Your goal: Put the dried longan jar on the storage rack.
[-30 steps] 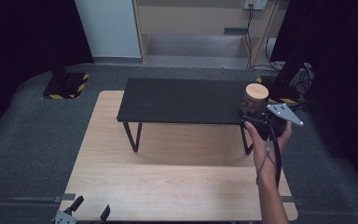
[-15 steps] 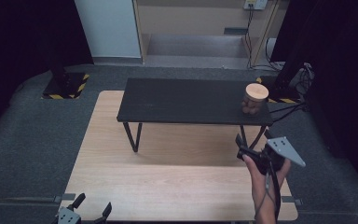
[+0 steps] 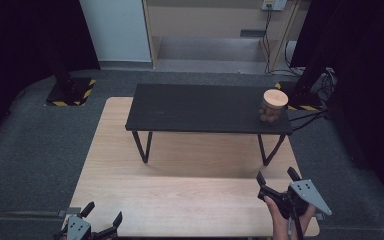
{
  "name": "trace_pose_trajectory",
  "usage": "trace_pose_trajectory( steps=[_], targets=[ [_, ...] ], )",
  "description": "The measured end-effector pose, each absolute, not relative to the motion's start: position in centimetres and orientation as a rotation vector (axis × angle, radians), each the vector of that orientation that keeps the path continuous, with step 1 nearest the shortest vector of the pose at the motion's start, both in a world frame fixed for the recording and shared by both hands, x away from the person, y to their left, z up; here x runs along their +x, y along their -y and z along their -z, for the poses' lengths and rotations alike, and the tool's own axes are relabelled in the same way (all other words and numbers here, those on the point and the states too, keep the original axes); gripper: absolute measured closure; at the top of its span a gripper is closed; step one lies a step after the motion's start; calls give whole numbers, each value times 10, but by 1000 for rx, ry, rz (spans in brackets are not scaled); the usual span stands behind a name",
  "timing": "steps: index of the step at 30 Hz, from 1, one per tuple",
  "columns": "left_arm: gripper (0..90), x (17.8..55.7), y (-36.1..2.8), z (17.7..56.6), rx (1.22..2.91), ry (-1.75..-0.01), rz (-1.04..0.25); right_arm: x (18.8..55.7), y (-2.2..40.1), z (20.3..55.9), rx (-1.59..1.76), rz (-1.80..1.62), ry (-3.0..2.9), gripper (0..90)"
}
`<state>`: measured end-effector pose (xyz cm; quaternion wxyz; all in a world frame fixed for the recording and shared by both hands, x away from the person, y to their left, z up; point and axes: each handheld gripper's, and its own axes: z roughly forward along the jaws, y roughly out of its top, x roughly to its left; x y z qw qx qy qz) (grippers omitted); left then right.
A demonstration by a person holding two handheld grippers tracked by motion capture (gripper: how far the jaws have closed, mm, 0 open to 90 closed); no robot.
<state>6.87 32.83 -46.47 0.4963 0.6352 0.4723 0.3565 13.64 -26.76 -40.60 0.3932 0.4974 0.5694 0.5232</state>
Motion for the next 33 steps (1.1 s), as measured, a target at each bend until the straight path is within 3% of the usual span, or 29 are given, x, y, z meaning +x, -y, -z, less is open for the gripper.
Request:
trace_pose_trajectory(
  steps=[33],
  targets=[
    [24, 103, -336, 456, 1574, -1134, -904, 95, 268, 470, 1354, -1278, -1366, 17]
  ],
)
